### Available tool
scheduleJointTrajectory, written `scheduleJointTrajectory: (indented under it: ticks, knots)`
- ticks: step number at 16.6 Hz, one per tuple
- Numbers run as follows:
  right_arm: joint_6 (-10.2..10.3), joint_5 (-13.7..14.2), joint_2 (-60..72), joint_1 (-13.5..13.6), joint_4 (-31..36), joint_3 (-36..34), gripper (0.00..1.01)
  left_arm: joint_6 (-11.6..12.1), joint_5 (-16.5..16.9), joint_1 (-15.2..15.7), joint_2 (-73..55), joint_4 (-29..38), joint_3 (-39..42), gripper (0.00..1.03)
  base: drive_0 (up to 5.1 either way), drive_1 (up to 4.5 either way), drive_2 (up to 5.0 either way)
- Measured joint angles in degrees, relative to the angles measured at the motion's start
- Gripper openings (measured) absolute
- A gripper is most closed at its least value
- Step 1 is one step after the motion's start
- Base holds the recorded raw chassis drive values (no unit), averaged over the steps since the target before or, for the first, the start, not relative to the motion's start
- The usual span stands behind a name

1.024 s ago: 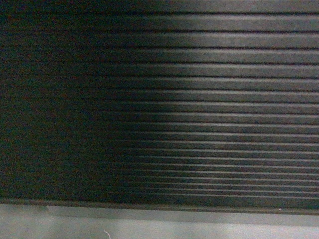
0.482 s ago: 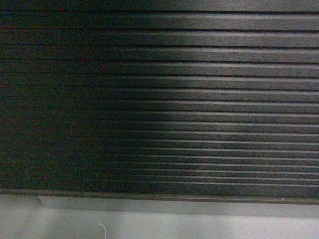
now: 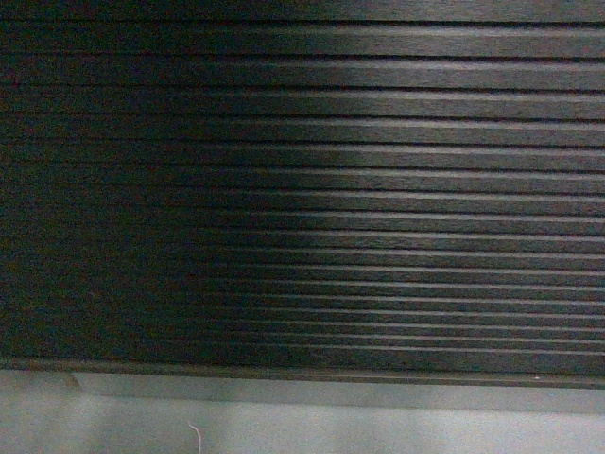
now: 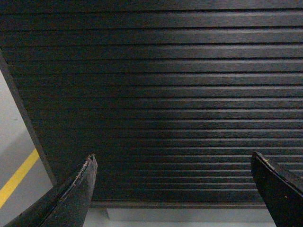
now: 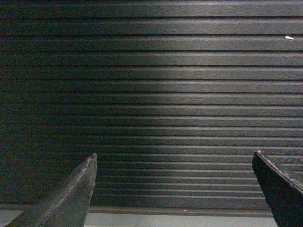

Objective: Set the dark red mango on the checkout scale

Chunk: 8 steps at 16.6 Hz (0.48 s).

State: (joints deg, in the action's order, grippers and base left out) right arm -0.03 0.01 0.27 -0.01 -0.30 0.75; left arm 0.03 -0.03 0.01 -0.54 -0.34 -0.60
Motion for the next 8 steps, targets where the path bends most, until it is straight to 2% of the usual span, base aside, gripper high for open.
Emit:
scheduleJointTrajectory:
  ticks: [8]
  knots:
    - [0.00, 0.00, 0.00, 0.00, 0.00, 0.00, 0.98, 0.00, 0.00, 0.00, 0.00, -0.02, 0.00, 0.98, 0.0, 0.00, 0.0]
